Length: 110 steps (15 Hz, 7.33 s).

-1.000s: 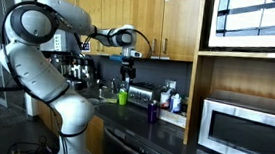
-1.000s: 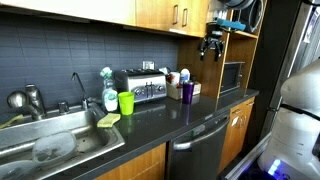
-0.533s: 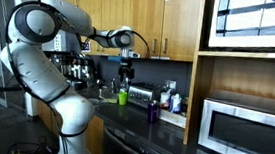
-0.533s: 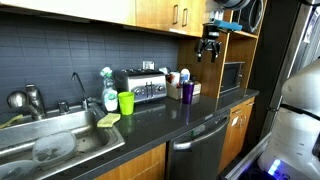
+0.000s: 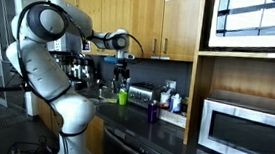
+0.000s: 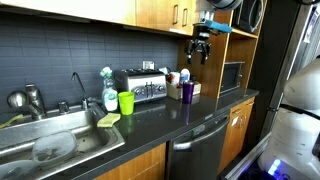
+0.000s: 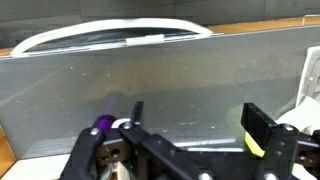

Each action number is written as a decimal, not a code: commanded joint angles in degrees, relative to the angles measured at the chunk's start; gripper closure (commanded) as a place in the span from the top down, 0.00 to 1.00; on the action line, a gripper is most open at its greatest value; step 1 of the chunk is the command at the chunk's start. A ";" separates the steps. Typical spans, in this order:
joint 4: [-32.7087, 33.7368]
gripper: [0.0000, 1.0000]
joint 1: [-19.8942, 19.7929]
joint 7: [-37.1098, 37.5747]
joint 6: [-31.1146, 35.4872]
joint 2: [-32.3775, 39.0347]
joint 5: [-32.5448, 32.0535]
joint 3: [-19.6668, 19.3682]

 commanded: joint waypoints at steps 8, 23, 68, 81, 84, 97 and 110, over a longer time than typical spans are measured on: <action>5.48 1.00 2.54 13.89 13.47 12.08 6.82 6.46; 4.70 1.00 4.18 21.25 34.26 22.65 12.84 5.91; 3.47 0.17 -0.23 85.20 66.22 34.49 -23.48 1.70; 7.99 0.00 0.26 103.09 64.63 38.42 -39.23 0.22; 8.41 0.00 0.33 104.47 64.32 39.30 -40.57 -0.16; 9.95 0.00 0.75 104.31 64.18 43.31 -39.97 -0.52; 10.61 0.00 0.88 103.80 64.10 45.72 -40.06 -0.73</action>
